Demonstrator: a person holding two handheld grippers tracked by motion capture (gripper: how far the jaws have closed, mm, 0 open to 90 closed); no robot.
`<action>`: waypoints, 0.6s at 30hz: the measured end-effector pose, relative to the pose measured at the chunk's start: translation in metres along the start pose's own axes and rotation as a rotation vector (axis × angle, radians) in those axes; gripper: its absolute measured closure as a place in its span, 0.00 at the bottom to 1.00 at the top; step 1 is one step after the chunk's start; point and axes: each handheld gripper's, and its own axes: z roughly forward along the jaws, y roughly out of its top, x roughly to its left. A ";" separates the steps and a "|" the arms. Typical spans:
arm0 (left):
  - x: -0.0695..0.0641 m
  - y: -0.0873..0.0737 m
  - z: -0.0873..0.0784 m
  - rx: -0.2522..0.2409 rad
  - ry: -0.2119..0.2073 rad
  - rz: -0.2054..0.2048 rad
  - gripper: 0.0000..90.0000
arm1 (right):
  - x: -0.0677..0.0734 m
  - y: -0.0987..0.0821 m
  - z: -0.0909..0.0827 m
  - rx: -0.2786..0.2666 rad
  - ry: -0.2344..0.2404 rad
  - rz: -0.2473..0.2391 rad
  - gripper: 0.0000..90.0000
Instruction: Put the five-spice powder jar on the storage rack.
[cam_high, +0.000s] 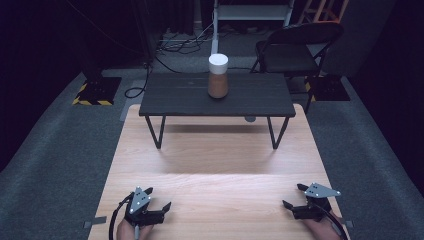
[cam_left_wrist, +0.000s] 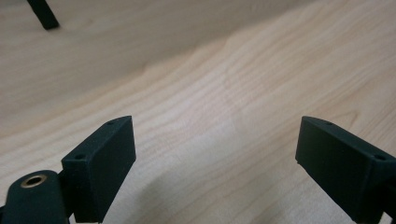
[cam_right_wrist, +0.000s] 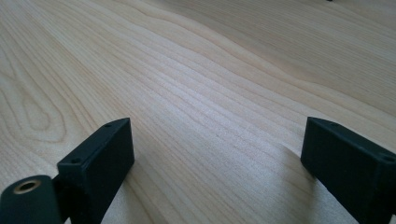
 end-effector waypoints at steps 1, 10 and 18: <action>-0.001 0.001 0.001 0.007 -0.002 0.013 0.13 | 0.000 0.000 0.000 0.000 0.000 0.000 0.11; -0.001 0.001 0.002 0.006 -0.003 -0.010 0.13 | 0.000 0.000 0.000 0.000 0.001 -0.001 0.11; -0.002 0.002 0.002 0.012 -0.001 -0.010 0.13 | -0.001 0.000 0.000 0.000 0.002 -0.002 0.10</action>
